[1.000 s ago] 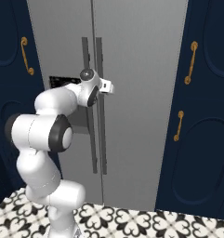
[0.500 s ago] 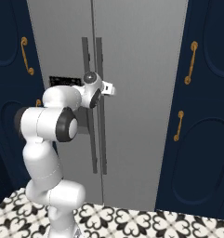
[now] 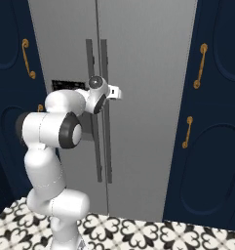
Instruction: Grab a lemon wedge from the fridge and one ice cube from the ice bowl, and put them in the glass of lemonade.
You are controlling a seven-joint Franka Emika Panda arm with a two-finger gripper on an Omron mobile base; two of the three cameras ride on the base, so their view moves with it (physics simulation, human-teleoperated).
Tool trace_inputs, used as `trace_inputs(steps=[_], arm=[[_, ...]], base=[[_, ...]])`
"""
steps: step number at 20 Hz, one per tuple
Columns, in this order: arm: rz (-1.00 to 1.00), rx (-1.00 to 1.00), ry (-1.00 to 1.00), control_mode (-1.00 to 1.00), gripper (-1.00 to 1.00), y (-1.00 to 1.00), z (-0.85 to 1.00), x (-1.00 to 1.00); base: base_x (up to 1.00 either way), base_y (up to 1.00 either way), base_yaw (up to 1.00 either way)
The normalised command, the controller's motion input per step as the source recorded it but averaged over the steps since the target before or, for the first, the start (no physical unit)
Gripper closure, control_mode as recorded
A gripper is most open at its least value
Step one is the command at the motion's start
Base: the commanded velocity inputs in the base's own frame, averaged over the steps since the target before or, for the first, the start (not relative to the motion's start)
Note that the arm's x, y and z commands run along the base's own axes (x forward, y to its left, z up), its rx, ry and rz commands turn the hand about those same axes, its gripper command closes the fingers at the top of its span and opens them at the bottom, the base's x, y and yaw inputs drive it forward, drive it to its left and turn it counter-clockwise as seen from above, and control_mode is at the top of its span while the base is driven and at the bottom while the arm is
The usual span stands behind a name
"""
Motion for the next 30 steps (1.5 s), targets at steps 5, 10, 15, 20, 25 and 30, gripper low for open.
trace_inputs(steps=[5, 10, 15, 20, 25, 30], arm=[[0.0, 0.0, 0.01, -1.0, 1.0, 0.0, -0.01, 0.0], [0.0, 0.0, 0.0, -1.0, 1.0, -0.07, 0.0, 0.01], [-0.03, 0.01, -0.01, -1.0, 1.0, -0.56, 0.0, -0.13], [-0.1, 0.05, 0.0, -1.0, 1.0, -0.75, 0.07, -0.48], [-0.12, 0.11, 0.0, -1.0, 1.0, -0.76, 0.24, -0.63], [-0.16, 0.16, -0.01, -1.0, 1.0, -0.88, 0.38, -0.85]], base=[[0.0, 0.0, 0.0], [0.0, 0.0, 0.0], [0.0, 0.0, 0.0], [0.0, 0.0, 0.0], [0.0, 0.0, 0.0], [0.0, 0.0, 0.0]])
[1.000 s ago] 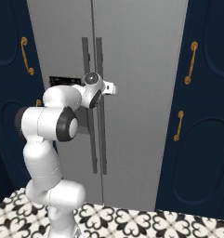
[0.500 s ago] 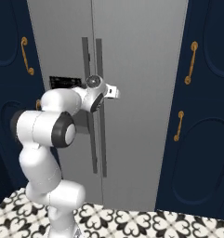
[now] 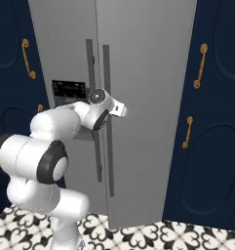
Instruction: Grab a lemon wedge from the fridge and one ice cube from the ice bowl, and put them in the glass of lemonade.
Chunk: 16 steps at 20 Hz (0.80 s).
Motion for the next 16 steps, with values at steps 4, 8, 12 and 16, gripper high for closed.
trace_inputs(steps=[4, 8, 12, 16], arm=[[-0.19, 0.18, -0.05, -1.0, 1.0, -0.88, 0.36, -0.89], [-0.21, 0.15, -0.01, -1.0, 1.0, -0.86, 0.2, -0.79], [-0.21, 0.14, -0.01, -1.0, 1.0, -0.78, 0.21, -0.7], [-0.18, 0.1, 0.0, -1.0, 1.0, -0.5, 0.1, -0.66]], base=[[0.0, 0.0, 0.0], [0.0, 0.0, 0.0], [0.0, 0.0, 0.0], [0.0, 0.0, 0.0]])
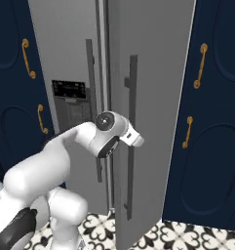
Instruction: Grab a lemon wedge from the fridge and one ice cube from the ice bowl, and put them in the glass of lemonade.
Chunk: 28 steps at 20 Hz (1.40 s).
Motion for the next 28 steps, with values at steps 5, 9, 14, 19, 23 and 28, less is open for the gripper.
trace_inputs(steps=[5, 9, 14, 19, 23, 28], arm=[[-0.16, 0.09, -0.01, -1.0, -1.0, -0.34, 0.09, -0.75], [-0.05, 0.03, -0.09, -1.0, -1.0, -0.18, 0.55, -0.78], [0.01, 0.0, -0.17, -1.0, -1.0, 0.2, 0.98, -0.78], [0.02, -0.12, 0.04, -1.0, -1.0, 0.42, 0.75, -0.2], [0.0, -0.2, 0.19, -1.0, -1.0, 0.64, 0.7, -0.1], [0.01, -0.37, 0.37, -1.0, -1.0, 0.77, 0.21, 0.13]], base=[[0.0, 0.0, 0.0], [0.0, 0.0, 0.0], [0.0, 0.0, 0.0], [0.0, 0.0, 0.0], [0.0, 0.0, 0.0], [0.0, 0.0, 0.0]])
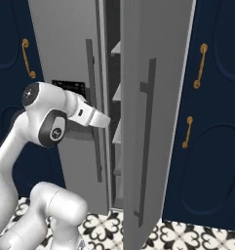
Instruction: Grab a lemon wedge from the fridge and one ice cube from the ice bowl, and put them in the glass of lemonade.
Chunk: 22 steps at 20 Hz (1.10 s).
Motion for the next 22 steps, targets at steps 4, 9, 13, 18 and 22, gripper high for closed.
trace_inputs(steps=[4, 9, 13, 18, 22], arm=[[0.01, -0.56, 0.5, -1.0, -1.0, 0.55, -0.01, 0.74], [0.05, -0.49, 0.44, -1.0, -1.0, 0.09, -0.04, 0.93], [0.08, -0.14, 0.2, -1.0, -1.0, -0.25, -0.05, 0.89], [0.04, -0.03, 0.04, -1.0, -1.0, -0.3, -0.04, 0.53], [0.0, 0.0, 0.09, -1.0, -1.0, -0.54, -0.14, 0.16]], base=[[0.0, 0.0, 0.0], [0.0, 0.0, 0.0], [0.0, 0.0, 0.0], [0.0, 0.0, 0.0], [0.0, 0.0, 0.0]])
